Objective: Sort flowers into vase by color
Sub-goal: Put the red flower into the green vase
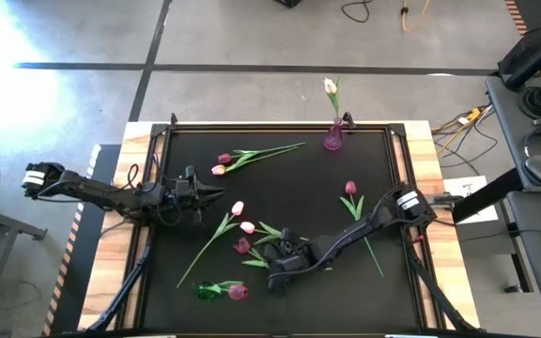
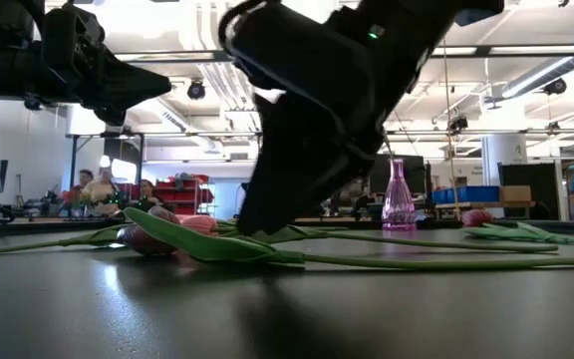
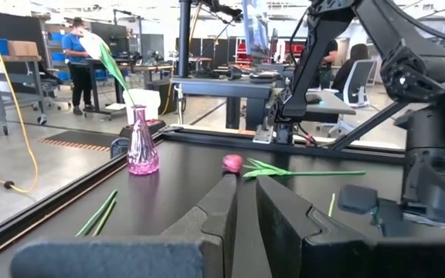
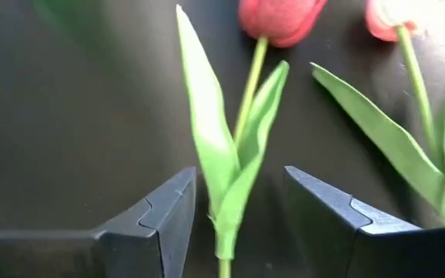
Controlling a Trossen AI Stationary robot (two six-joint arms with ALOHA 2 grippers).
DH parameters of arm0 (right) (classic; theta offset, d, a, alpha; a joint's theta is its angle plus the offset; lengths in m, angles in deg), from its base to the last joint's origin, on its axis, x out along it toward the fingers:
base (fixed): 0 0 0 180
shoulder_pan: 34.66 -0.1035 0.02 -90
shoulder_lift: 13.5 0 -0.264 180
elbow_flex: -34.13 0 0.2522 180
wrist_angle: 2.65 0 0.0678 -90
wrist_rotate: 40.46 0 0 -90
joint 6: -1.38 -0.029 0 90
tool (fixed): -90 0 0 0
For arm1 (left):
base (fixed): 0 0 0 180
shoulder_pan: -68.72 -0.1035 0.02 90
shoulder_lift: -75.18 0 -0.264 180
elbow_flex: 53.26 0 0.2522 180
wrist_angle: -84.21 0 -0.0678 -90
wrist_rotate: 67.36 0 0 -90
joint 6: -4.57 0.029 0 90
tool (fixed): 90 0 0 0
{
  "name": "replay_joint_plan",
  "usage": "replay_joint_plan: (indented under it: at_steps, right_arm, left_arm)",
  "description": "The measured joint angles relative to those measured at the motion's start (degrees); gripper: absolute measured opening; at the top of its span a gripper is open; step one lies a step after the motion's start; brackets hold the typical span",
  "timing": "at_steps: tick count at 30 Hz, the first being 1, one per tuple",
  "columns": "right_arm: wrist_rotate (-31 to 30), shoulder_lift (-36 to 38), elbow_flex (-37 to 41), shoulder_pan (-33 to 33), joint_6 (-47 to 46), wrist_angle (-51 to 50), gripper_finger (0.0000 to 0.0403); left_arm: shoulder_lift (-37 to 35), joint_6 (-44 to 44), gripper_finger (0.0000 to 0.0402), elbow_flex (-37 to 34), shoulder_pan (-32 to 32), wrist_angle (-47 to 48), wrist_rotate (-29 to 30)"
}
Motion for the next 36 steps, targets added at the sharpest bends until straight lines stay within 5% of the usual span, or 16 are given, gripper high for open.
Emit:
replay_joint_plan:
  at_steps: [9, 18, 30, 36]
  right_arm:
    - [3.0, -5.7, -5.1, 1.5, 0.0, -2.9, 0.0170]
    - [4.5, -4.9, -7.6, 2.6, 5.8, -8.2, 0.0043]
    - [-18.3, 12.9, -3.9, 2.9, 20.5, -10.7, 0.0014]
    - [-30.1, 27.3, 4.2, 4.8, 33.2, 1.0, 0.0013]
  left_arm:
    - [0.1, 0.2, 0.0037, 0.0, 0.0, 0.1, 0.0]
    - [0.2, 0.6, 0.0037, 0.0, 0.0, 0.1, 0.0]
    - [0.1, 2.6, 0.0037, 0.0, 0.0, -0.5, 0.1]
    - [0.0, 2.9, 0.0037, 0.0, 0.0, -0.7, 0.2]
